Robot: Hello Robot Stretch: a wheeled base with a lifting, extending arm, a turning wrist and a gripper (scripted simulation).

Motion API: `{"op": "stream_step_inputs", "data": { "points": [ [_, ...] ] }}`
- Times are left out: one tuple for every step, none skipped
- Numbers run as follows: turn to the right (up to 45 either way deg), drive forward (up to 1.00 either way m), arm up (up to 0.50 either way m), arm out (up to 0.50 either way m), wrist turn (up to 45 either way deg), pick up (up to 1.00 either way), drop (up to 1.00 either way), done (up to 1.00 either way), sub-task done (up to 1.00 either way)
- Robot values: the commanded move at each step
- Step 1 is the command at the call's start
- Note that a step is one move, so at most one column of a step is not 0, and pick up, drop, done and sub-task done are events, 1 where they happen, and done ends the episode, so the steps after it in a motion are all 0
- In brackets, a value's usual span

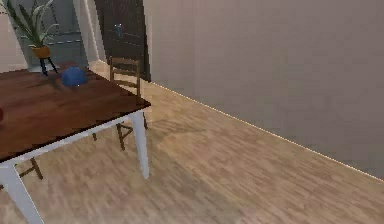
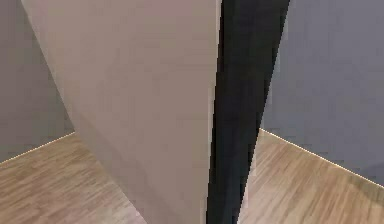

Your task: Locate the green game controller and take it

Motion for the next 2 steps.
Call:
{"op": "stream_step_inputs", "data": {
  "points": [
    [9.0, 0.00, 0.00, 0.00, 0.0, 0.00, 0.00, 0.00, 0.00],
    [0.0, 0.15, 0.00, 0.00, 0.0, 0.00, 0.00, 0.00, 0.00]
  ]
}}
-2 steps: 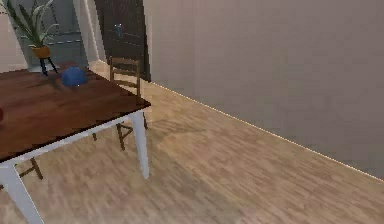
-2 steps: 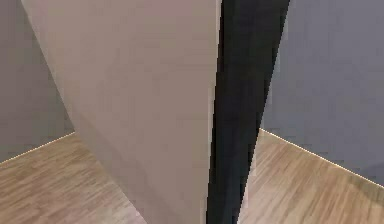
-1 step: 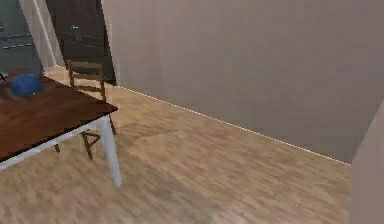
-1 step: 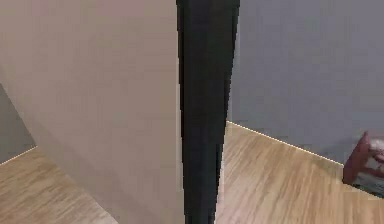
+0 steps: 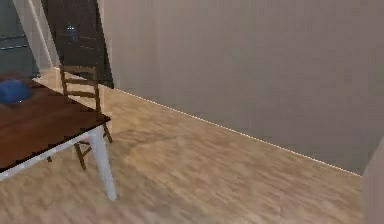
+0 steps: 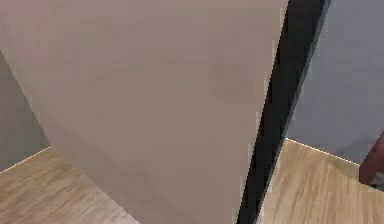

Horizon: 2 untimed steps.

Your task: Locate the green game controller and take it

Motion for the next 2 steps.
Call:
{"op": "stream_step_inputs", "data": {
  "points": [
    [45.0, 0.00, 0.00, 0.00, 0.0, 0.00, 0.00, 0.00, 0.00],
    [45.0, 0.00, 0.00, 0.00, 0.0, 0.00, 0.00, 0.00, 0.00]
  ]
}}
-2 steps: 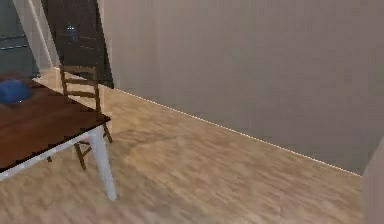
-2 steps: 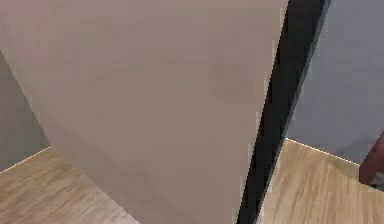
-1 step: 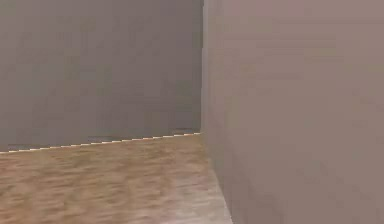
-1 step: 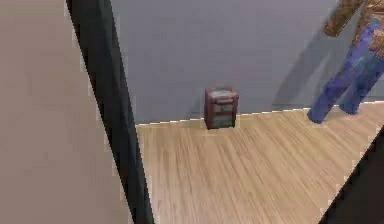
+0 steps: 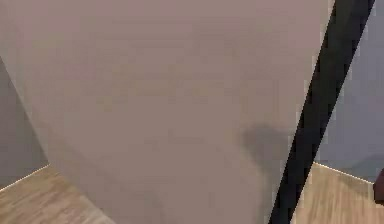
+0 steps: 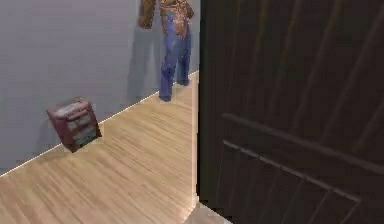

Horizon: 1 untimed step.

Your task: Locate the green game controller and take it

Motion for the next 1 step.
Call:
{"op": "stream_step_inputs", "data": {
  "points": [
    [45.0, 0.00, 0.00, 0.00, 0.0, 0.00, 0.00, 0.00, 0.00]
  ]
}}
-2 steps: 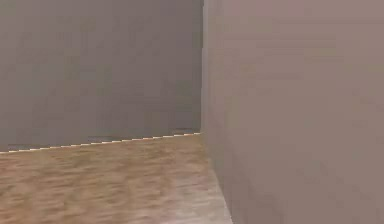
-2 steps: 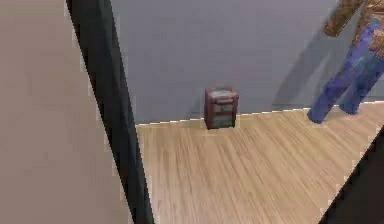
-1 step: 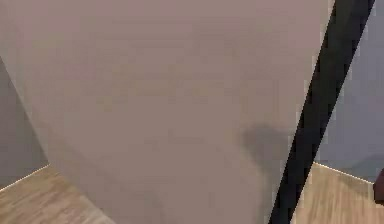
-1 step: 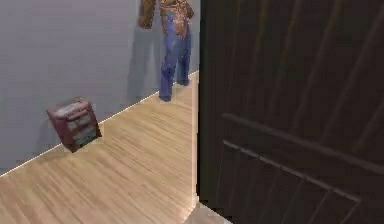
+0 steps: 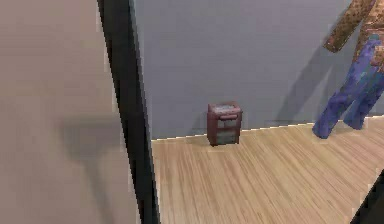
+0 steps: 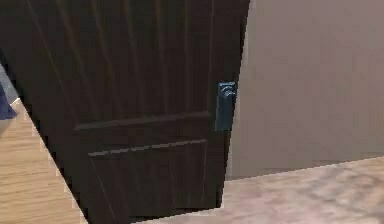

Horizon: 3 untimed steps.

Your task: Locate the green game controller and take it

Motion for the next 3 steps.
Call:
{"op": "stream_step_inputs", "data": {
  "points": [
    [21.0, 0.00, 0.00, 0.00, 0.0, 0.00, 0.00, 0.00, 0.00],
    [0.0, 0.50, 0.00, 0.00, 0.0, 0.00, 0.00, 0.00, 0.00],
    [-27.0, 0.00, 0.00, 0.00, 0.0, 0.00, 0.00, 0.00, 0.00]
  ]
}}
